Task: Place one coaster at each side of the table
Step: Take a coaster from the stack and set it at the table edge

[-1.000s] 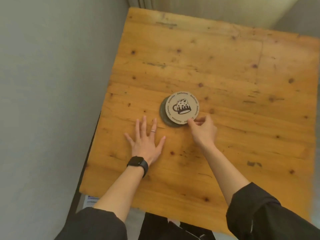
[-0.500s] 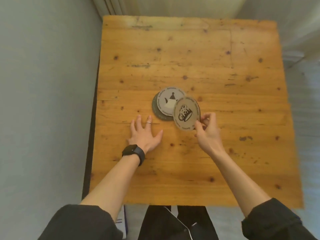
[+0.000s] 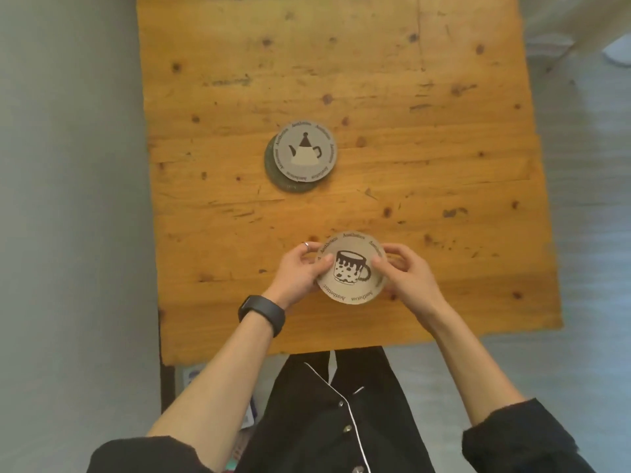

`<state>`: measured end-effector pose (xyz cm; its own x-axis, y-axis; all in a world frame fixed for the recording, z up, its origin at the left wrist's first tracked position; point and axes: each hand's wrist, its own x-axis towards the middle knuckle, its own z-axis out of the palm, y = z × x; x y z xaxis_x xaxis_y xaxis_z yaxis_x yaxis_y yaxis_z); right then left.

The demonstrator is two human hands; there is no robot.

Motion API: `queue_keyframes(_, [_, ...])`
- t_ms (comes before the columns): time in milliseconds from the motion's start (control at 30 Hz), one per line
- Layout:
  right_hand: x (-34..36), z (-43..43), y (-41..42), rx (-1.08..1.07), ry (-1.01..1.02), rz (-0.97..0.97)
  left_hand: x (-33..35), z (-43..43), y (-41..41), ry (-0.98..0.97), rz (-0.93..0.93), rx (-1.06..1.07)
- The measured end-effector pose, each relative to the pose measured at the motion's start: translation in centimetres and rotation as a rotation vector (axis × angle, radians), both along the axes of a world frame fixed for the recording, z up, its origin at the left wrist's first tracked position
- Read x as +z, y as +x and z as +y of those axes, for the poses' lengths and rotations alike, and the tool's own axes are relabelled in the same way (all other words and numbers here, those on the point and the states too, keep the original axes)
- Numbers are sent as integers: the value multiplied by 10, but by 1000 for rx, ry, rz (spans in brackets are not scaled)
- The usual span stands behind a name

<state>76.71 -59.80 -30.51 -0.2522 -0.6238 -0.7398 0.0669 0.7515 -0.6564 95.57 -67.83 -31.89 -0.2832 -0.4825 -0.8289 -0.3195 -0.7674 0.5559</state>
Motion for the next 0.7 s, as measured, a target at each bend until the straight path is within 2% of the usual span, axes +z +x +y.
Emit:
queue_keyframes(133, [-11, 32, 6, -24, 76, 1, -4, 19, -6, 32, -33, 33])
queue_keyframes(333, [-28, 54, 2, 139, 75, 327, -22, 53, -3, -74, -287, -207])
queue_keyframes(533, [-40, 64, -7, 207, 70, 472, -31, 79, -25, -187, -445, -98])
queue_keyframes(700, [-44, 71, -10, 239, 56, 462, -30, 92, -34, -244, -514, 85])
